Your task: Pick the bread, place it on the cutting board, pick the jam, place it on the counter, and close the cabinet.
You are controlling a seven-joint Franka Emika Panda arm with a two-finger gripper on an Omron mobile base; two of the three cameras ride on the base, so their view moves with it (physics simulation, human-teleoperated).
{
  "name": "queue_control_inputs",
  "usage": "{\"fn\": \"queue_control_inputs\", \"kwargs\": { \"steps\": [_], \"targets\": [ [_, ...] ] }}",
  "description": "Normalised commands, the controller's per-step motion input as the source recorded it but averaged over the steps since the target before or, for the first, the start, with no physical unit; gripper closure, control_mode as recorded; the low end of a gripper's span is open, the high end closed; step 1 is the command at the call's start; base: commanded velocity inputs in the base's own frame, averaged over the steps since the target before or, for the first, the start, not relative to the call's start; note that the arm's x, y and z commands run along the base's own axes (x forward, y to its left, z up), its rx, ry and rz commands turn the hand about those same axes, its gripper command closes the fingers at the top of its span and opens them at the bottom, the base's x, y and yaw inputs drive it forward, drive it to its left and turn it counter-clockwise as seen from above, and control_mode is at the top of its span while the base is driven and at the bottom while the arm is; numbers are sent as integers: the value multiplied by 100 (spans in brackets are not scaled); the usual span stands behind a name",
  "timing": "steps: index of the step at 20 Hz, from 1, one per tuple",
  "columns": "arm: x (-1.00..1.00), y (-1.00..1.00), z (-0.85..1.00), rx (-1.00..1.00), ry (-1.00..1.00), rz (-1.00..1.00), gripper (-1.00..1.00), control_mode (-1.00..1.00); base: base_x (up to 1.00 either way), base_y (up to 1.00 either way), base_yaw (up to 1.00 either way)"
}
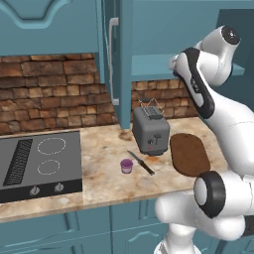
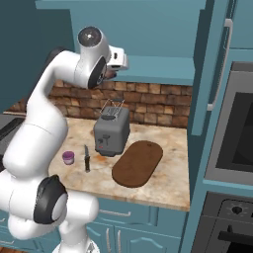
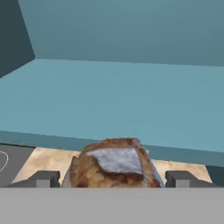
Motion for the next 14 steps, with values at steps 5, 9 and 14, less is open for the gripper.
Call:
{"fn": "queue_control_inputs", "kwargs": {
  "steps": [5, 9, 14],
  "targets": [
    [-52, -16, 0, 0, 5, 0, 100, -100, 0, 0, 0],
    [-50, -10, 0, 0, 5, 0, 100, -100, 0, 0, 0],
    [-44, -7, 0, 0, 6, 0, 100, -100, 0, 0, 0]
  ]
}}
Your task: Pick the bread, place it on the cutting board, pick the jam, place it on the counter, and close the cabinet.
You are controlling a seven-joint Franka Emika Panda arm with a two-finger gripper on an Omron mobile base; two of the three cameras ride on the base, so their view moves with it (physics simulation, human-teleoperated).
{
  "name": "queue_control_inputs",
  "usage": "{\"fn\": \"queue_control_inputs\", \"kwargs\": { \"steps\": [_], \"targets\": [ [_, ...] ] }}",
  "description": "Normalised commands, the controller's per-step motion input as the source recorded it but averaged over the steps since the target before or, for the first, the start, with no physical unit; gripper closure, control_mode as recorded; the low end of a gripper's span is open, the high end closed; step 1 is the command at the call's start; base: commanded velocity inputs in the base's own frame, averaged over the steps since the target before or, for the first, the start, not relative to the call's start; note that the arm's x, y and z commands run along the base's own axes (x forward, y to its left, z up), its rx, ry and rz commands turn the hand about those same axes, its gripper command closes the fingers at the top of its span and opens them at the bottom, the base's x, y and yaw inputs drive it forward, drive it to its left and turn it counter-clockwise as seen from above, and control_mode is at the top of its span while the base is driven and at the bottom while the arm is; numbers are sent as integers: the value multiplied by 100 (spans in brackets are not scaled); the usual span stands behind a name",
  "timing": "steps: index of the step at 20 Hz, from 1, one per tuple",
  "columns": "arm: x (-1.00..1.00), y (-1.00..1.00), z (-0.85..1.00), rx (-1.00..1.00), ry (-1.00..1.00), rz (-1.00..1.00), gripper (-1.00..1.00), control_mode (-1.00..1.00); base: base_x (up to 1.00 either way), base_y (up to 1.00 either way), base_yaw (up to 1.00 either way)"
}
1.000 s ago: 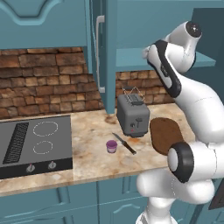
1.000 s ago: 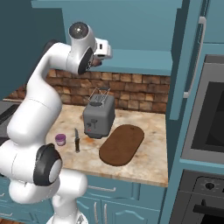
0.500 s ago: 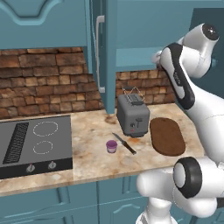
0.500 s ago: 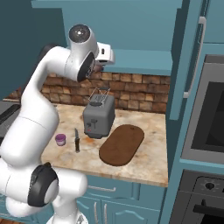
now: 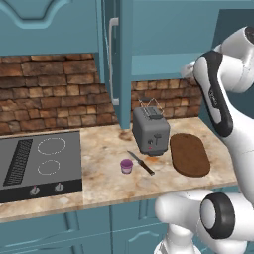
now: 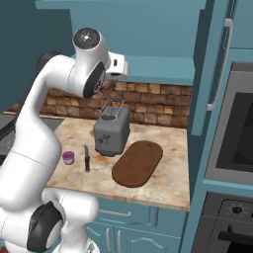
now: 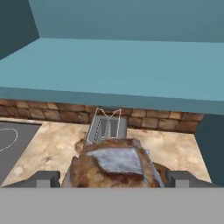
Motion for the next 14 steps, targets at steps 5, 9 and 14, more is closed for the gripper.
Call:
{"fn": "queue_control_inputs", "kwargs": {
  "steps": [5, 9, 14],
  "targets": [
    [-38, -10, 0, 0, 6, 0, 100, -100, 0, 0, 0],
    [-31, -14, 0, 0, 6, 0, 100, -100, 0, 0, 0],
    [-24, -8, 0, 0, 6, 0, 100, -100, 0, 0, 0]
  ]
}}
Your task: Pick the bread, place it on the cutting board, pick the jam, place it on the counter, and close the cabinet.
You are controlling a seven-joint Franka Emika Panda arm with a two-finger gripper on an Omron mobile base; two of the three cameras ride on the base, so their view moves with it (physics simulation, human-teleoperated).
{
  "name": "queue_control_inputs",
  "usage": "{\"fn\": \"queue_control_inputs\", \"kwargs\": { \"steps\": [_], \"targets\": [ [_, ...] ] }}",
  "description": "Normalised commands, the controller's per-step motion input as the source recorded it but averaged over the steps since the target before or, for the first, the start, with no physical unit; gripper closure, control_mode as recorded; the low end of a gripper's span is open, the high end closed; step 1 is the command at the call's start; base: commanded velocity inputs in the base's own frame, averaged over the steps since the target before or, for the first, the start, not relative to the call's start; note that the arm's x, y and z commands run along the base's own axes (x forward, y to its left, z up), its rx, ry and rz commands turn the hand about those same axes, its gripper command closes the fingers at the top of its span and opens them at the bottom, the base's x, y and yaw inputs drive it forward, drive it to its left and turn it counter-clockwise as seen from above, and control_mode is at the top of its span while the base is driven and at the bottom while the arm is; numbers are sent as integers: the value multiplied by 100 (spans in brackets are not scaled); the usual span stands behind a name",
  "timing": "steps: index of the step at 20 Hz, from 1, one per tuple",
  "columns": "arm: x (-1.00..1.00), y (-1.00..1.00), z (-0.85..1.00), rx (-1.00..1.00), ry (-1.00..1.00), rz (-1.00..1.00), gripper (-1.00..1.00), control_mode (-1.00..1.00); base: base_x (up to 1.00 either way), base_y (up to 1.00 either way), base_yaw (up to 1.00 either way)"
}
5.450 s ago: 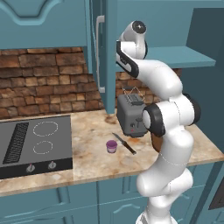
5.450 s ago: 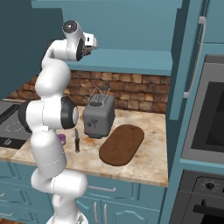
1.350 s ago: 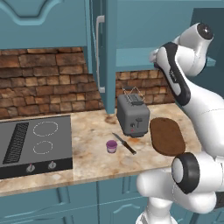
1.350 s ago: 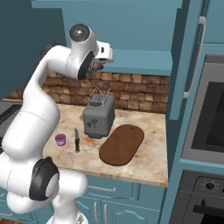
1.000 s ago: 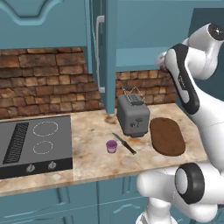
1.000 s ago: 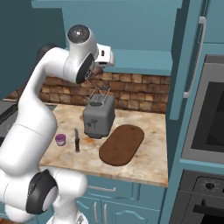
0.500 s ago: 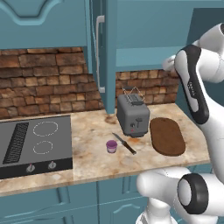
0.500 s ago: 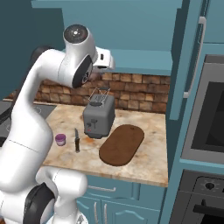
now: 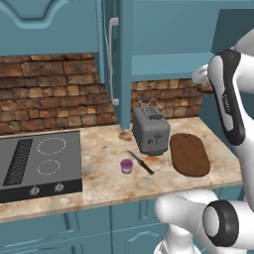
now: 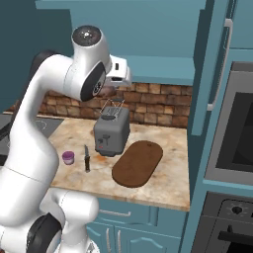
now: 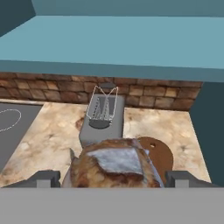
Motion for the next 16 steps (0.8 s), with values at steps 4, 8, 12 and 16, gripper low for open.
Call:
{"fn": "queue_control_inputs", "kwargs": {
  "steps": [4, 8, 12, 16],
  "targets": [
    [-13, -3, -2, -2, 7, -3, 100, -100, 0, 0, 0],
    [-5, -5, -19, -6, 1, -2, 100, -100, 0, 0, 0],
    [-7, -8, -21, -7, 1, -2, 100, -100, 0, 0, 0],
    [-10, -4, -19, -6, 4, -2, 100, -100, 0, 0, 0]
  ]
}}
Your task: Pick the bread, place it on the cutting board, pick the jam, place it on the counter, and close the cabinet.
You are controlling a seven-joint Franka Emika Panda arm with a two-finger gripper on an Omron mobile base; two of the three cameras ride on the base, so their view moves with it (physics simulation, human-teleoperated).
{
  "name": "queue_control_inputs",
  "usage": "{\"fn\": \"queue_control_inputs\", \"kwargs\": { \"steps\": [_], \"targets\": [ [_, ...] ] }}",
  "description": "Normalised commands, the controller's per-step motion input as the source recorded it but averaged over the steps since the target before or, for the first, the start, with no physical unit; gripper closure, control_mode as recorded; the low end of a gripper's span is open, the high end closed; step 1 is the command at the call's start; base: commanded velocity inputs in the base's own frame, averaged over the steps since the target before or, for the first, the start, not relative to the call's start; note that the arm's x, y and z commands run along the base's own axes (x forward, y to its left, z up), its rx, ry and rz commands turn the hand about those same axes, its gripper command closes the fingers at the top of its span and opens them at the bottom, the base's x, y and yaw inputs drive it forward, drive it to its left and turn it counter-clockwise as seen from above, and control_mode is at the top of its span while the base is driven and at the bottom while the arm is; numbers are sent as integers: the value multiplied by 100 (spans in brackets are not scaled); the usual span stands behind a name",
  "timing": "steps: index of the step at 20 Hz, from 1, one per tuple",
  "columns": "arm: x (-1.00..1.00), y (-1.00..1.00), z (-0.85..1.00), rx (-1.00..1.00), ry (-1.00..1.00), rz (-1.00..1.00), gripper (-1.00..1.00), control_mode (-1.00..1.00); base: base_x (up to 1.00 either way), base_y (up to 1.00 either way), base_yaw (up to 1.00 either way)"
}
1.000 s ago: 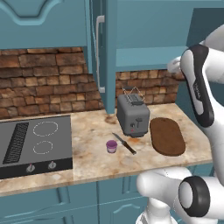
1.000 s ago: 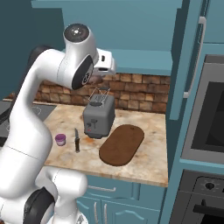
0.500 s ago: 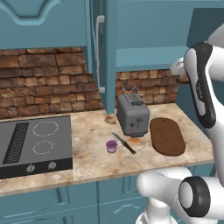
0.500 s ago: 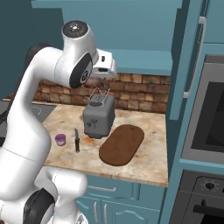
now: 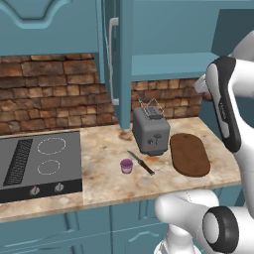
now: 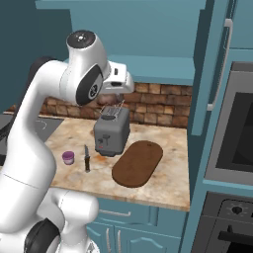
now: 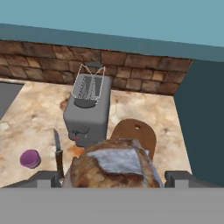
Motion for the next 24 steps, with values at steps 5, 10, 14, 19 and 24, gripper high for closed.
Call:
{"fn": "queue_control_inputs", "kwargs": {
  "steps": [5, 10, 14, 19, 24],
  "targets": [
    [-9, -4, -17, -2, 3, 0, 100, -100, 0, 0, 0],
    [-7, -1, -13, 0, 6, 0, 100, -100, 0, 0, 0],
    [-3, 0, -23, 0, 4, 0, 100, -100, 0, 0, 0],
    [0, -3, -21, 0, 2, 0, 100, -100, 0, 0, 0],
    [0, -8, -21, 0, 1, 0, 100, -100, 0, 0, 0]
  ]
}}
